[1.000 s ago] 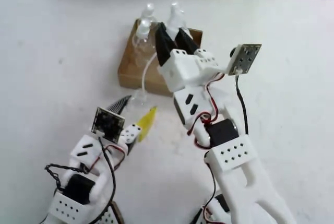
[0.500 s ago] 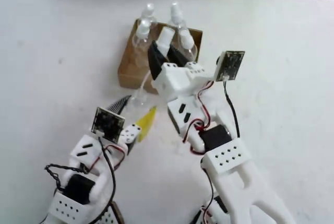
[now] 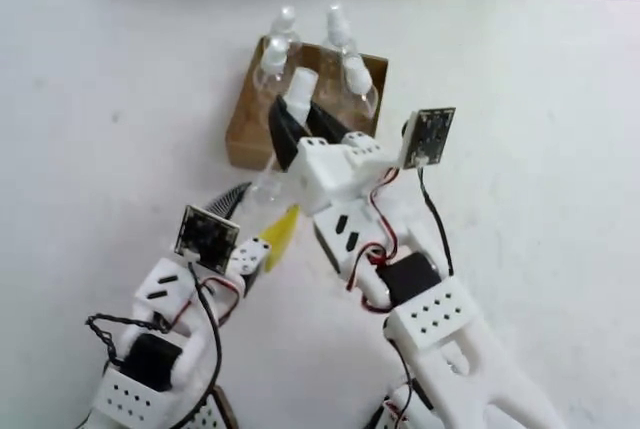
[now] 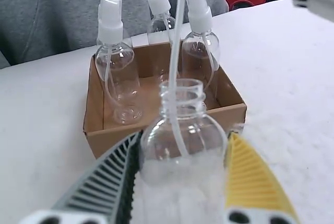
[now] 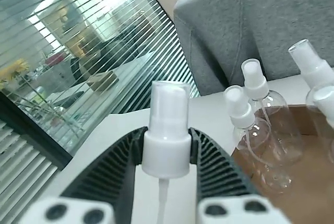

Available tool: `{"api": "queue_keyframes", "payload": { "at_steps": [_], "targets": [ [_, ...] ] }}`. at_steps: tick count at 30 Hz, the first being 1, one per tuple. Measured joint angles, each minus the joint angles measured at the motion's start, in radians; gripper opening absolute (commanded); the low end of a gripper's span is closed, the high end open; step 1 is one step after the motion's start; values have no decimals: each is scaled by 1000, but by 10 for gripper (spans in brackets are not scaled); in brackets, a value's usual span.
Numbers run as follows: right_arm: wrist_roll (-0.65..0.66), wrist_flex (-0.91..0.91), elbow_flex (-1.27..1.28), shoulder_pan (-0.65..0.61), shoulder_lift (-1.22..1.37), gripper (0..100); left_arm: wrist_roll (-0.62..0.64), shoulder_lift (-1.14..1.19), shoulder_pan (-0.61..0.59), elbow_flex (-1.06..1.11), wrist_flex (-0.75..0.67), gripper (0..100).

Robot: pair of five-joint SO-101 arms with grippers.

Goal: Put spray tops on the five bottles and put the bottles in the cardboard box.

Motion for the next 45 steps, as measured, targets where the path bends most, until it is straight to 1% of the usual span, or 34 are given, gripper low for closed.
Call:
{"api": "queue_keyframes", "payload": {
  "at_steps": [4,8,18,25,29,34,36,40,45],
  "targets": [
    [3,109,0,-28,-87,18,0,0,0,0,0,22],
    [5,175,8,-46,-109,18,0,0,5,0,0,22],
    [2,178,81,-57,-112,18,0,0,6,0,0,22],
    [5,181,109,-124,-110,18,0,-2,3,0,-2,22],
    [40,181,127,-130,-112,18,0,-3,0,0,-2,22],
    [52,175,143,-132,-117,19,0,-3,0,0,0,22],
    [52,178,143,-132,-121,36,0,-3,0,0,0,22],
    [52,178,144,-133,-123,105,0,-3,0,0,0,22],
    [52,180,161,-149,-123,99,0,-3,0,0,0,22]
  ]
}}
